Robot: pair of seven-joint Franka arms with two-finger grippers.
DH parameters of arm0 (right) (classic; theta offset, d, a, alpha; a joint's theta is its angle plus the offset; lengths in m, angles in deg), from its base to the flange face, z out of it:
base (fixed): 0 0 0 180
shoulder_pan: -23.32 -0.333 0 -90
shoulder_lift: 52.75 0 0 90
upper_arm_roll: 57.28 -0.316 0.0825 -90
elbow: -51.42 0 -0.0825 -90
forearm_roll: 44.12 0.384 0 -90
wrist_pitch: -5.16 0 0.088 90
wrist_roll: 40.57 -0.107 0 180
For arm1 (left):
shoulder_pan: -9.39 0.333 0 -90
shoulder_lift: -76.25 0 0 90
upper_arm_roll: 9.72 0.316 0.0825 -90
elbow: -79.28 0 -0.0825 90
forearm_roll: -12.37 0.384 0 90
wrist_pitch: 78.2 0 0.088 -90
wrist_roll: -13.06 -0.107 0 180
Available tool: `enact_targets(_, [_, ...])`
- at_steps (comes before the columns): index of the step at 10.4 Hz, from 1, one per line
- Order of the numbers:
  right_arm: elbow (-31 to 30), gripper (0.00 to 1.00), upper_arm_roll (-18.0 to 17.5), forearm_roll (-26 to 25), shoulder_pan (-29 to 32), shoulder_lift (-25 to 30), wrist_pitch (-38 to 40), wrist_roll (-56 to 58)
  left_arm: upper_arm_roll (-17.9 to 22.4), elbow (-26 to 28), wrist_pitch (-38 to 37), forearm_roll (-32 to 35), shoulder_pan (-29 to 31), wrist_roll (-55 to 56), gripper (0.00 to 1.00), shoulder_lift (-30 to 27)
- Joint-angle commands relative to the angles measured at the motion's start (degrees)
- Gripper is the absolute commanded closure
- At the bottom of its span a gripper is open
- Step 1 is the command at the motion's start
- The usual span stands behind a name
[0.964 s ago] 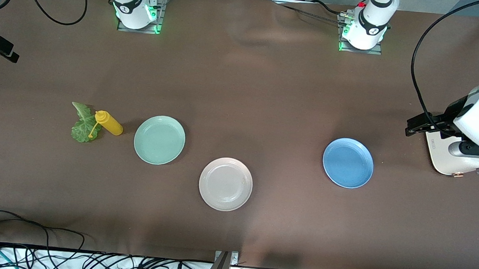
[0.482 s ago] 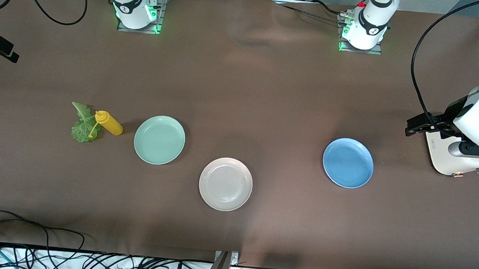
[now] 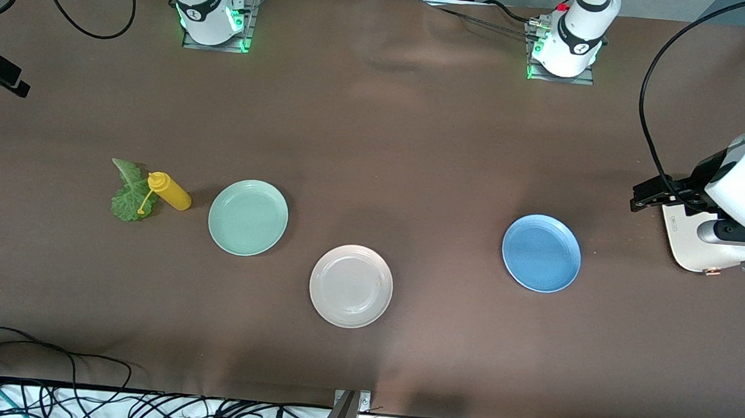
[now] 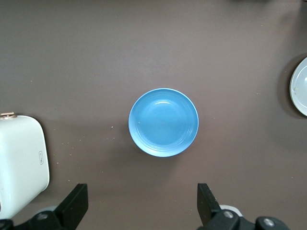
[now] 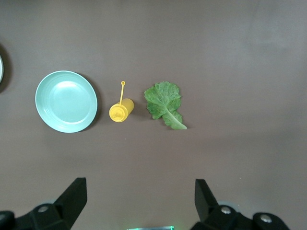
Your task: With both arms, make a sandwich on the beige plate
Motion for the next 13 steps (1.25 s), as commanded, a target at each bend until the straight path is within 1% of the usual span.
enact_targets(1, [0.76,0.00,-0.01,-0.43,-0.16,0.35,1.07,0.28,0.40,0.09,-0.63,-0.98,-0.21,-0.85,0.00,-0.23])
enact_targets(13, [0.76,0.00,-0.01,-0.43,-0.16,0.35,1.16,0.28,-0.04,-0.17,-0.63,-0.89,-0.12,-0.76,0.00,-0.67])
